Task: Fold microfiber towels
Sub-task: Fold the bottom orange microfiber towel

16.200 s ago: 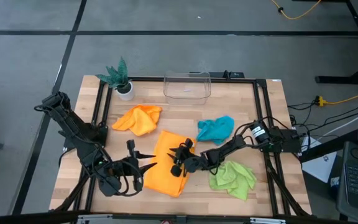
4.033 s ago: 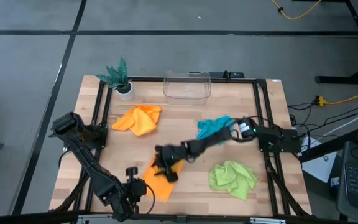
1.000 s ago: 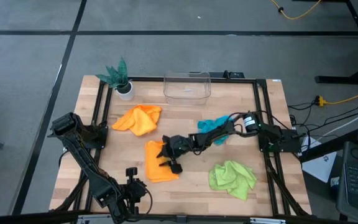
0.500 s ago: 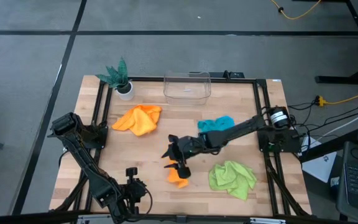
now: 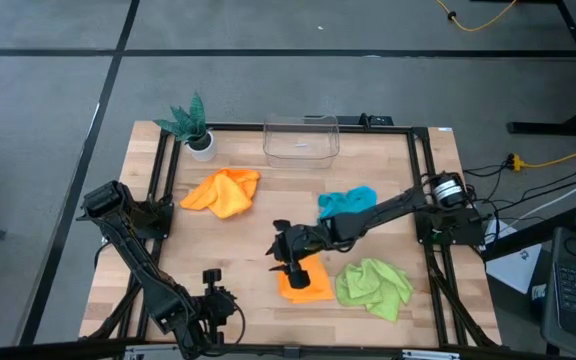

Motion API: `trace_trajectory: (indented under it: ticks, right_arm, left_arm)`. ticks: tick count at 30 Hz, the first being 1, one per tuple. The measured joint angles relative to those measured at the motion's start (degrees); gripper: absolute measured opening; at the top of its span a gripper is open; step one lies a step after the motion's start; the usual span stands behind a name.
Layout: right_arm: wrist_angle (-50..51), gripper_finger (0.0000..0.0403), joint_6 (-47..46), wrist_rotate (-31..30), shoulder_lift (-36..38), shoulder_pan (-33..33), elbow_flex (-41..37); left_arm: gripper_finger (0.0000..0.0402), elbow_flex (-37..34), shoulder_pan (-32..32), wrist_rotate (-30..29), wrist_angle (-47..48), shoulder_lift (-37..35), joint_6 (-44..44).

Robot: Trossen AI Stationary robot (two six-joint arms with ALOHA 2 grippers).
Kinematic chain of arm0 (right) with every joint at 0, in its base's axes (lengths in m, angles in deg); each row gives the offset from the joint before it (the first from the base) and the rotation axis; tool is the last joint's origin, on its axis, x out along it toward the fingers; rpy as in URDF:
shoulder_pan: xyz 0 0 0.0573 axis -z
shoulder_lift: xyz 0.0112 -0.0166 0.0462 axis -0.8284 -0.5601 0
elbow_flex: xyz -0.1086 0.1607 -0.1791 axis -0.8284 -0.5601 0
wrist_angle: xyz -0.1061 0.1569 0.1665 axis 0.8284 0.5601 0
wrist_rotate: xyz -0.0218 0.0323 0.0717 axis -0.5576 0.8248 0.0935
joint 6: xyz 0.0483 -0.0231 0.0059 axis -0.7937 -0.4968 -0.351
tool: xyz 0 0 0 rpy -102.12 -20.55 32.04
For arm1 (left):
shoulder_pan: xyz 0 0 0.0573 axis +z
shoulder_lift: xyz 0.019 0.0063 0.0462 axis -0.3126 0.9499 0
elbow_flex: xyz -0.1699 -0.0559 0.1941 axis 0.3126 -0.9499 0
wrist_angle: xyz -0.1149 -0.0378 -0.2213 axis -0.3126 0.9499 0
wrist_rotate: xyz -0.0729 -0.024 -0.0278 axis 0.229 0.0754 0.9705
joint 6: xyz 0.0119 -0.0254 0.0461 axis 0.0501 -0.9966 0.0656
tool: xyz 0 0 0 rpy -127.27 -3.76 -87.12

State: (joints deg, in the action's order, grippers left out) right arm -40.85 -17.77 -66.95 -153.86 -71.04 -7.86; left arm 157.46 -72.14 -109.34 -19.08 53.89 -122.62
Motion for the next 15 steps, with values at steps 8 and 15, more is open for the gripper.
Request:
trace_trajectory:
  ticks: [8,15]
  right_arm:
    - [25.84,0.0213,-7.84,-14.89,9.52,-2.95,0.09]
    - [30.98,0.0213,-9.52,-17.63,10.99,-6.21,-0.83]
  left_arm:
    - [0.0109,0.00,-0.01,-0.78,0.02,0.00,0.02]
    - [0.0109,0.00,0.01,-1.95,0.13,0.00,0.05]
